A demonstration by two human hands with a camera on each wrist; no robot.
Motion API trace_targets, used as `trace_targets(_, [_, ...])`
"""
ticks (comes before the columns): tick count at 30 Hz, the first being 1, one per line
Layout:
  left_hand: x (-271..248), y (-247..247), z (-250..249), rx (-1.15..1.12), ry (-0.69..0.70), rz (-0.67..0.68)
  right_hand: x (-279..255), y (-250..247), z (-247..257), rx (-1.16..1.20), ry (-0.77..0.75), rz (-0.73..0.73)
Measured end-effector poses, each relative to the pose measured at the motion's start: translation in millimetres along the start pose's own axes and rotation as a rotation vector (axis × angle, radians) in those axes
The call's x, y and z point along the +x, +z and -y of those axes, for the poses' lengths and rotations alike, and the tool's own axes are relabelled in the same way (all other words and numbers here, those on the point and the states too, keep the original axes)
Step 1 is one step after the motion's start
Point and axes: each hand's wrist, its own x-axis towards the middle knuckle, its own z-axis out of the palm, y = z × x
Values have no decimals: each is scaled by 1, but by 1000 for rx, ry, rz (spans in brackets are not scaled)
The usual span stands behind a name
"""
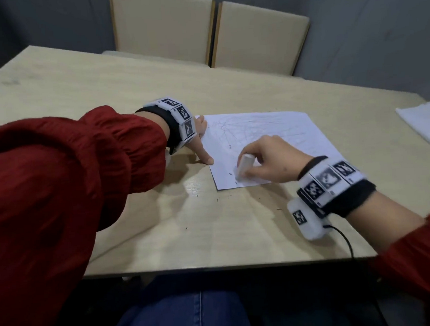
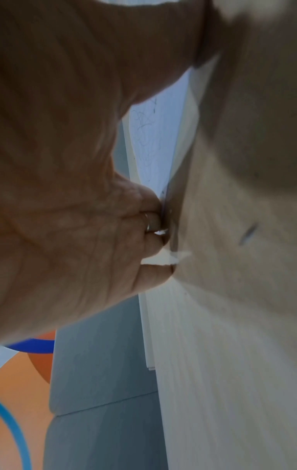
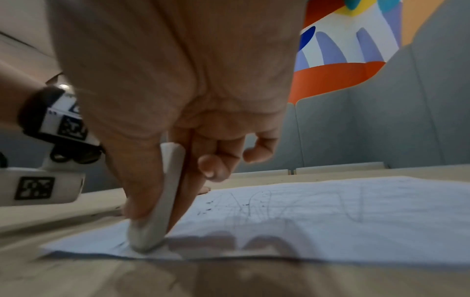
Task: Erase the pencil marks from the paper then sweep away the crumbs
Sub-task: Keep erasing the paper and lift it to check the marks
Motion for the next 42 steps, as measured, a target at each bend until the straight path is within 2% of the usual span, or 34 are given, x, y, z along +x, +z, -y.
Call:
trace_targets(2, [-2,-6,-2,66,43,25,-14,-1,-10,41,37,59])
trace_targets(6, [19,-5,0,146,101,63,-18,-8,-36,118,259,-71])
trace_targets(10, [-7,-8,-7,110,36,63,-5,-16,-46,-56,396,75])
trace_targets(13, [-14,-9,-6,104,64,50,9,-21,-42,-31,446,131])
trace_targets(17, [-23,-12,-1,98,35,-44,24,-35,-39,232,514,-52])
trace_targets(19, [-27,-14,0,122,27,-89,22,-43,-35,236,538,-120])
trace_targets(21, [-30,-17,1,150,23,-136,14,-49,-27,155,552,-90])
trace_targets(25, [-39,-10,-1,79,52,-203,-8,-42,-1,-5,577,77])
trace_targets(27, [-44,-3,-7,83,154,-162,-13,-32,10,-7,585,132])
trace_targets(29, [-52,7,-12,84,233,-99,-12,-26,19,-3,561,132])
trace_targets(31, [-56,17,-14,103,271,-92,-8,-24,26,46,552,112])
trace_targets(34, [-62,25,-11,150,263,-126,-3,-25,32,181,506,23])
trace_targets(36, [-66,28,-10,205,250,-133,-7,-25,38,162,452,-29])
trace_targets(42, [-74,31,-14,179,169,-114,-26,1,60,-5,405,160])
